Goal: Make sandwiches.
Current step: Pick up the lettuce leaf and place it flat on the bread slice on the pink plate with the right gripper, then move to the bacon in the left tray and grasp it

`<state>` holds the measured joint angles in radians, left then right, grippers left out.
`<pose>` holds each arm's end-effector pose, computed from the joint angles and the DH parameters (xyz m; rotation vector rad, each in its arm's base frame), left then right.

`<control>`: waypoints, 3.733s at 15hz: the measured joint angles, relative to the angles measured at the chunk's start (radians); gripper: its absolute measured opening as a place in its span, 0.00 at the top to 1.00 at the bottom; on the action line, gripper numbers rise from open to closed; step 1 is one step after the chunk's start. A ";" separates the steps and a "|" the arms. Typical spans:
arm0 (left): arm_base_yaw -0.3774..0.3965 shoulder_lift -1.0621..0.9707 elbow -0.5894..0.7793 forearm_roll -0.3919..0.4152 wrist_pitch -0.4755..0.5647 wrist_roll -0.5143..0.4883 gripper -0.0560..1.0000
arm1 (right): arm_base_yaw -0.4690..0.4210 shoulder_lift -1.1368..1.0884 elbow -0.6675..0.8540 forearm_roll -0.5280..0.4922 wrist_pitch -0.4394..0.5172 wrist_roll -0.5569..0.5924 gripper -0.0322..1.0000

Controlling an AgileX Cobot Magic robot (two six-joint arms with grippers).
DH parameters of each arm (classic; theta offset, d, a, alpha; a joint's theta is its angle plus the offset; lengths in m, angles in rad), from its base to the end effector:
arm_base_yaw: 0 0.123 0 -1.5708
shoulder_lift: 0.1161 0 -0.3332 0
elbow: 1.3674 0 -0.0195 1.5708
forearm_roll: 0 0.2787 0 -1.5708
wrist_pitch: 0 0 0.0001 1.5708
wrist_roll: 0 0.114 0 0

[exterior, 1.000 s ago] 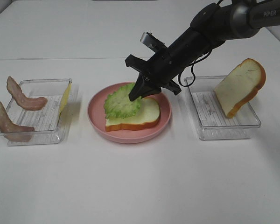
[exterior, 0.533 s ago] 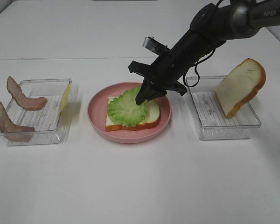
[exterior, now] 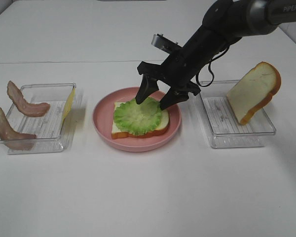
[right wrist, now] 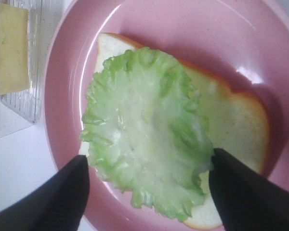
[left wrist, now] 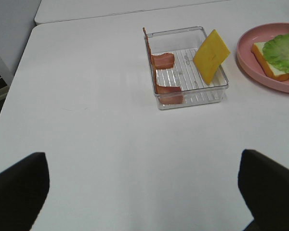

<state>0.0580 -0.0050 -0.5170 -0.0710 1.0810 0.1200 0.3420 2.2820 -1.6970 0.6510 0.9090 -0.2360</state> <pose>-0.0120 -0.0078 0.2837 0.0683 2.0394 0.0266 0.4780 0.2280 0.1363 -0.3057 2.8851 0.8194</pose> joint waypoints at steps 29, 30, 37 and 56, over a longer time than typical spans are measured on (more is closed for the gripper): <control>0.000 0.000 0.000 0.014 0.000 0.000 0.01 | -0.419 -1.387 0.811 -0.574 0.137 0.224 0.15; 0.000 0.000 0.000 0.014 0.000 0.000 0.01 | -0.419 -1.499 0.872 -0.574 0.128 0.222 0.15; 0.000 0.000 0.000 0.014 0.000 0.000 0.01 | -0.419 -1.979 1.158 -0.574 0.112 0.208 0.15; 0.000 0.000 0.000 0.021 0.000 0.000 0.01 | -0.419 -2.285 1.244 -0.600 0.195 0.204 0.15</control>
<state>0.0580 -0.0050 -0.5170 -0.0500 1.0810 0.1200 -0.0770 -0.0030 -0.4530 0.0510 1.1040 -0.0320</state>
